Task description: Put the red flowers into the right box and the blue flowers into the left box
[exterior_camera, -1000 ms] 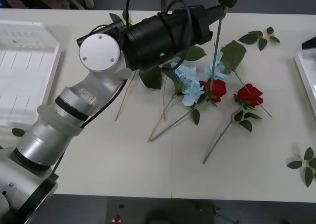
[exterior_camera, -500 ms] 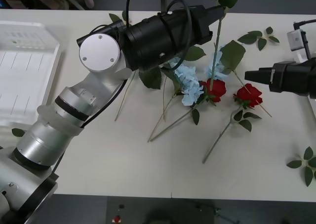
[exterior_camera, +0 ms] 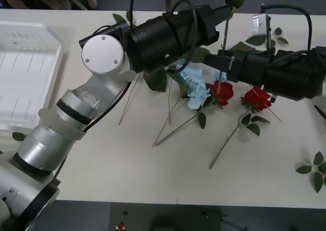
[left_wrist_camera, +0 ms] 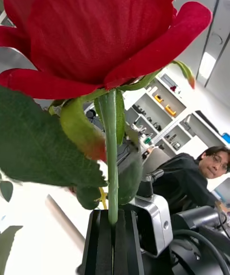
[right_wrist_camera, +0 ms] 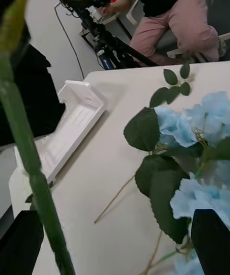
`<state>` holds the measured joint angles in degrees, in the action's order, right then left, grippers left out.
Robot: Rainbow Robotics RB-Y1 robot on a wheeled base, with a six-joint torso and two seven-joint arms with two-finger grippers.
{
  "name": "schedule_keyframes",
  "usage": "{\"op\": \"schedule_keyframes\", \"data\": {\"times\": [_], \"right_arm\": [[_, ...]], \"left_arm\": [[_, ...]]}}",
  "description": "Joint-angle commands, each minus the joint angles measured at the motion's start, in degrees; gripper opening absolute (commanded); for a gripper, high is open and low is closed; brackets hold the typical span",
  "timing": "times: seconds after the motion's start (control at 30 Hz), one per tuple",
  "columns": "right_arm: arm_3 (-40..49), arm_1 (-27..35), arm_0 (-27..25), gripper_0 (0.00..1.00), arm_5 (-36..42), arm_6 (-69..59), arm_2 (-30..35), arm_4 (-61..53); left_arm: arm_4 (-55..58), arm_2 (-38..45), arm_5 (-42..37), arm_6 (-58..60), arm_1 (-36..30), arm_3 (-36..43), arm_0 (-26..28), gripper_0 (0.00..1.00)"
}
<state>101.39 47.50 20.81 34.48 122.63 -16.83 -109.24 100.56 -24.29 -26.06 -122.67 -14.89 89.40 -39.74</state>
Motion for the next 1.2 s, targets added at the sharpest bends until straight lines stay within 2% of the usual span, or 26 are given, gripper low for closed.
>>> {"op": "schedule_keyframes", "data": {"times": [0.03,0.13,0.17,0.2,0.23,0.3,0.47,0.53,0.73,0.77,0.83,1.2], "right_arm": [[1.4,-2.8,2.1,0.90,1.2,-0.5,0.7,3.7],[1.4,-4.0,2.2,0.87,2.7,-0.5,0.7,5.2],[1.4,-4.3,2.2,0.82,3.5,-0.5,0.7,5.5],[1.4,-4.5,2.2,0.70,4.2,-0.5,0.7,6.1],[1.4,-4.6,2.2,0.62,4.5,-0.6,0.7,6.6],[1.4,-5.0,2.2,0.34,5.6,-0.8,0.7,7.9],[1.4,-6.4,2.3,0.03,6.3,-1.3,0.7,8.4],[1.4,-6.6,2.5,0.00,6.3,-1.4,0.7,8.4],[0.5,-8.7,4.2,0.00,7.8,-1.8,0.7,9.6],[0.0,-9.1,4.7,0.00,8.1,-1.6,0.6,9.7],[-0.8,-9.9,5.4,0.00,8.7,-1.6,0.6,10.2],[-3.7,-10.0,7.1,0.00,10.6,-2.6,0.7,11.9]], "left_arm": [[0.2,1.1,0.5,1.7,-0.1,1.3,0.4,0.00],[0.2,1.1,0.5,1.7,-0.1,1.3,0.4,0.00],[0.2,1.1,0.5,1.7,-0.1,1.3,0.4,0.00],[0.2,1.1,0.5,1.7,-0.1,1.3,0.4,0.00],[0.2,1.1,0.5,1.7,-0.1,1.3,0.4,0.00],[0.2,1.1,0.5,1.7,-0.1,1.3,0.4,0.00],[0.2,1.1,0.5,1.7,-0.1,1.3,0.4,0.00],[0.2,1.1,0.5,1.7,-0.1,1.3,0.4,0.00],[0.2,1.1,0.5,1.7,-0.1,1.3,0.4,0.00],[0.2,1.1,0.5,1.7,-0.1,1.3,0.4,0.18],[0.2,1.1,0.5,1.7,-0.1,1.3,0.4,1.00],[0.2,1.1,0.5,1.7,-0.1,1.3,0.4,1.00]]}}
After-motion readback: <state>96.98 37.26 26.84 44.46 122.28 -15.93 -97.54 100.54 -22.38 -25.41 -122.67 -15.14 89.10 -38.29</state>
